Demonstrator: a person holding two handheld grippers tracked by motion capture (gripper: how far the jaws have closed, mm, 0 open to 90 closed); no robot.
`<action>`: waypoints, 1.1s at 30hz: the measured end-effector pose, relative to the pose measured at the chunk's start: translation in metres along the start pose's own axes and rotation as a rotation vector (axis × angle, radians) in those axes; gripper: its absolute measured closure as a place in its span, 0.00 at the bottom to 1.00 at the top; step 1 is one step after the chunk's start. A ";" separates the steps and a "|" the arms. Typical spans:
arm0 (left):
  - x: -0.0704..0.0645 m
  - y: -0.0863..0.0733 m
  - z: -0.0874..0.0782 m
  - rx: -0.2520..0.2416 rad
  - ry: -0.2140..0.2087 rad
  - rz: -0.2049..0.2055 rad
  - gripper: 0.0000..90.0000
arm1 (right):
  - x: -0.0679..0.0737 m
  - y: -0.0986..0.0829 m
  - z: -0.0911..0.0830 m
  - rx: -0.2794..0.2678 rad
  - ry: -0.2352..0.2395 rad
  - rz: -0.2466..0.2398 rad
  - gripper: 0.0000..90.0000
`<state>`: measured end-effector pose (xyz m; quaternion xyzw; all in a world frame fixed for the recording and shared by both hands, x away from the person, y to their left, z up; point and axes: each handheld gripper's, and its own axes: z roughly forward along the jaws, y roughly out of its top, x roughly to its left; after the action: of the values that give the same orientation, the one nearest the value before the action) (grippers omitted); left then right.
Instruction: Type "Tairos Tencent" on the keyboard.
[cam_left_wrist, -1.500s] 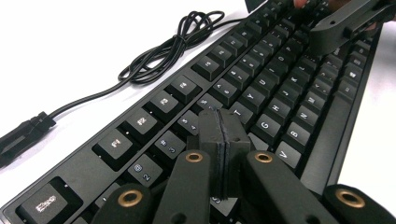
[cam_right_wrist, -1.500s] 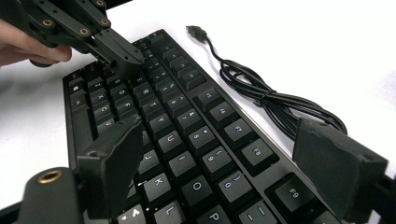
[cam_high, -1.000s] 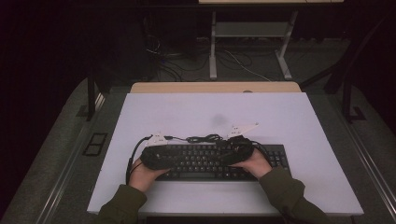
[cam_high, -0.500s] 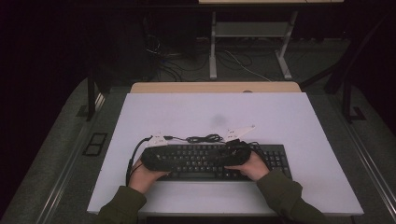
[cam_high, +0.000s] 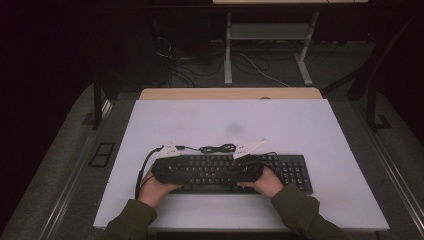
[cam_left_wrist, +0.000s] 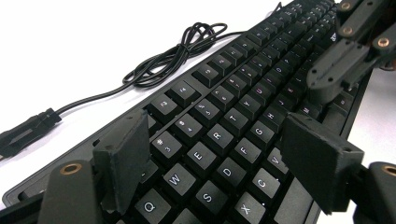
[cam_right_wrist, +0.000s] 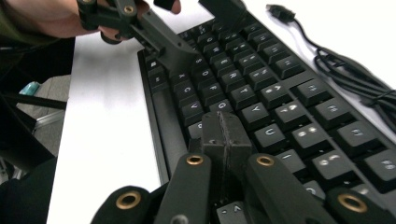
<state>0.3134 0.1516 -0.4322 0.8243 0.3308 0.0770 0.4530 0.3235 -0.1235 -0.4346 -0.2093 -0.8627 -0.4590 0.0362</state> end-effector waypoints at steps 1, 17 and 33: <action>0.000 0.000 0.000 -0.001 -0.001 -0.001 0.25 | 0.001 0.000 0.001 0.007 -0.001 0.003 0.99; -0.001 -0.001 0.001 -0.002 -0.003 -0.002 0.24 | 0.006 -0.002 0.012 0.049 -0.013 -0.014 0.99; -0.001 -0.001 0.001 -0.001 -0.001 0.000 0.24 | 0.007 -0.002 0.015 0.068 -0.019 -0.009 0.99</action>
<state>0.3132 0.1507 -0.4332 0.8240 0.3307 0.0768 0.4536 0.3186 -0.1104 -0.4435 -0.2082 -0.8791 -0.4275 0.0331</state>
